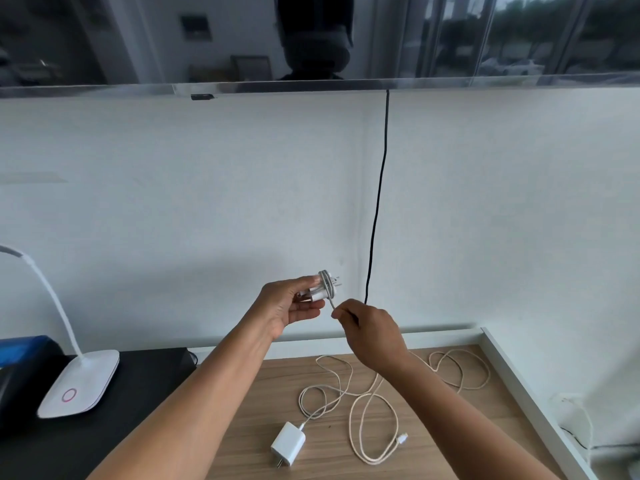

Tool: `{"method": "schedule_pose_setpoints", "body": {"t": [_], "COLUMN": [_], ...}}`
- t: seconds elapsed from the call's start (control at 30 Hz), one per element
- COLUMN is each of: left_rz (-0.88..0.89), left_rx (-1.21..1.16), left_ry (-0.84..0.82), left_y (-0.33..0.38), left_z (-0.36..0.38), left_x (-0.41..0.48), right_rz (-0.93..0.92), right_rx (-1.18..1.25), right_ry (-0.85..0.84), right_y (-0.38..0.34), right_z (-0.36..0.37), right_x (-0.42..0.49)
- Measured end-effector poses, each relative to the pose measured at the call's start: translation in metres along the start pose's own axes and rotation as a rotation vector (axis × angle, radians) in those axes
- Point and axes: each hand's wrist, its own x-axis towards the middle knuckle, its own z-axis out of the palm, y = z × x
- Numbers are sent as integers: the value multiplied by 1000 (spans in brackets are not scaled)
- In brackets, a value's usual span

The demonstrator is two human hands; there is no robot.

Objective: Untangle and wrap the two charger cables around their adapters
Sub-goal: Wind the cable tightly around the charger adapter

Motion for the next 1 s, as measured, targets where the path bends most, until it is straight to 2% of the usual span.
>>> {"method": "schedule_pose_setpoints", "body": {"t": [0.2,0.43,0.7,0.87,1.0], "left_rz": [-16,10,-11,-100,-134], "left_rx": [18,-52,-152,-243,-214], "left_ry": [-102,-33,-8,-36,-68], "left_y": [5,6,1,-3,-3], "left_z": [3,-3,1,4,4], "left_x": [-8,-5,-4,-9,-10], "right_rz": [59,27,-25,-9,12], "right_rx": [68,47,9,32,60], "right_ry": [-15,77,10,-4,-40], "right_y": [15,19,11,11,16], "right_z": [-1,0,11,16,14], "right_x": [2,3,-2,0,7]}}
